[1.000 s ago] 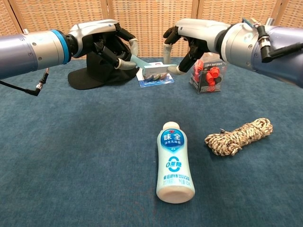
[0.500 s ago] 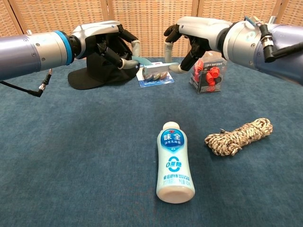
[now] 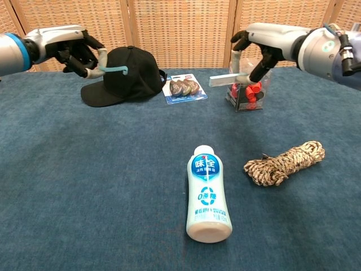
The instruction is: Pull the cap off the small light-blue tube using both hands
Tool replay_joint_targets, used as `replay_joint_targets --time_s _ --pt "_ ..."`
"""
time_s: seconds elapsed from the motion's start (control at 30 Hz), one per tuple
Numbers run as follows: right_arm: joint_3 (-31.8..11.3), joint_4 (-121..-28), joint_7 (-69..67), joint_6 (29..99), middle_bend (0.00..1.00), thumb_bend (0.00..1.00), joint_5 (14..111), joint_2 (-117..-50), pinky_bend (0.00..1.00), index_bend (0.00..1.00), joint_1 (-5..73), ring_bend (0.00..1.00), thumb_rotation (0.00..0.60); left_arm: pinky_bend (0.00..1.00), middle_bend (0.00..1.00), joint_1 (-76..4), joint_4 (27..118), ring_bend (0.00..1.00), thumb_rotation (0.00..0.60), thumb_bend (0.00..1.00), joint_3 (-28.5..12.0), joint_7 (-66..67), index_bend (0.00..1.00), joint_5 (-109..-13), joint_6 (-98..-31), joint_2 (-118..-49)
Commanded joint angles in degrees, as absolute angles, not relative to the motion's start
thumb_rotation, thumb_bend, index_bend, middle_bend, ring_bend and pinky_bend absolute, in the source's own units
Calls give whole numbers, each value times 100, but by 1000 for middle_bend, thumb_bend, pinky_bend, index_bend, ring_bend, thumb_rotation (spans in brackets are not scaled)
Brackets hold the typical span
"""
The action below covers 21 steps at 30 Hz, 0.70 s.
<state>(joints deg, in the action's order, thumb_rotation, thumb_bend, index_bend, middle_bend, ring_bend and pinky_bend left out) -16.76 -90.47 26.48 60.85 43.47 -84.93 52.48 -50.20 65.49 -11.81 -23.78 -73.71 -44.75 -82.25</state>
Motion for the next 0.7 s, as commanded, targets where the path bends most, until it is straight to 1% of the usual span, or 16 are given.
replay_joint_targets --time_s 0.03,0.07,0.13,0.17,0.2,0.23,0.27,0.3,0.33,0.37,0.4,0.43,0.5,0.53,0.6,0.7 --pt "-1617 -8904 2578 6000 55 672 4344 -8500 0 642 5193 0 600 815 850 -4875 6311 839 600 573 -1038 -2612 816 -7530 -4516 -8128" --pt "-1595 -8857 2572 5976 55 672 4343 -8514 0 642 5184 0 600 815 849 -4845 6251 839 600 570 -996 -2665 816 -7592 -4535 -8107" --pt "-1532 -8736 2552 5905 55 672 4323 -8571 0 642 5158 0 600 815 806 -4764 6049 818 600 499 -820 -2660 798 -7778 -4561 -8051" --pt "-1515 -8683 2537 5884 55 666 4326 -8601 0 642 5150 0 600 799 717 -4747 5983 760 600 393 -748 -2625 721 -7840 -4537 -8025" --pt "-1503 -8633 2521 5873 51 620 4338 -8629 0 617 5142 0 600 742 562 -4742 5944 641 600 251 -693 -2585 580 -7877 -4493 -7999" --pt "-1492 -8593 2501 5861 35 481 4348 -8652 0 528 5130 0 600 644 373 -4736 5909 482 600 121 -642 -2519 408 -7899 -4441 -7973" --pt "-1484 -8570 2492 5847 24 346 4347 -8664 0 426 5123 0 600 566 247 -4731 5887 372 600 60 -616 -2459 300 -7906 -4418 -7957" --pt "-1475 -8554 2490 5824 8 160 4330 -8668 0 235 5117 0 600 452 105 -4722 5868 221 600 12 -597 -2395 174 -7909 -4413 -7945" --pt "-1464 -8552 2502 5774 0 29 4286 -8654 0 87 5113 0 600 364 27 -4704 5858 110 600 0 -583 -2315 85 -7902 -4419 -7928" --pt "-1464 -8557 2516 5750 0 0 4243 -8638 0 26 5110 0 600 320 4 -4689 5864 60 600 0 -581 -2279 45 -7891 -4429 -7915" --pt "-1488 -8577 2518 5740 0 0 4178 -8616 0 0 5104 0 600 269 0 -4663 5891 15 600 0 -590 -2249 10 -7863 -4449 -7890" --pt "-1514 -8596 2495 5747 0 0 4161 -8604 0 0 5095 0 600 238 0 -4645 5916 1 600 0 -598 -2236 0 -7846 -4465 -7868" --pt "-1583 -8645 2355 5806 0 0 4245 -8558 0 0 5044 0 600 212 0 -4585 5997 0 600 0 -625 -2189 0 -7829 -4577 -7788" --pt "-1665 -8776 2183 5964 0 0 4427 -8408 0 0 4947 0 600 200 0 -4463 6006 0 600 0 -618 -2018 0 -7928 -4927 -7655" --pt "-1641 -8986 1938 6107 0 0 4800 -8162 0 0 4764 0 600 175 0 -4265 6157 0 600 0 -595 -1917 0 -8026 -5347 -7513" --pt "-1557 -9061 1602 6361 0 0 5354 -7921 0 0 4502 0 600 131 0 -3937 6319 0 600 0 -599 -1757 0 -8112 -6004 -7309"
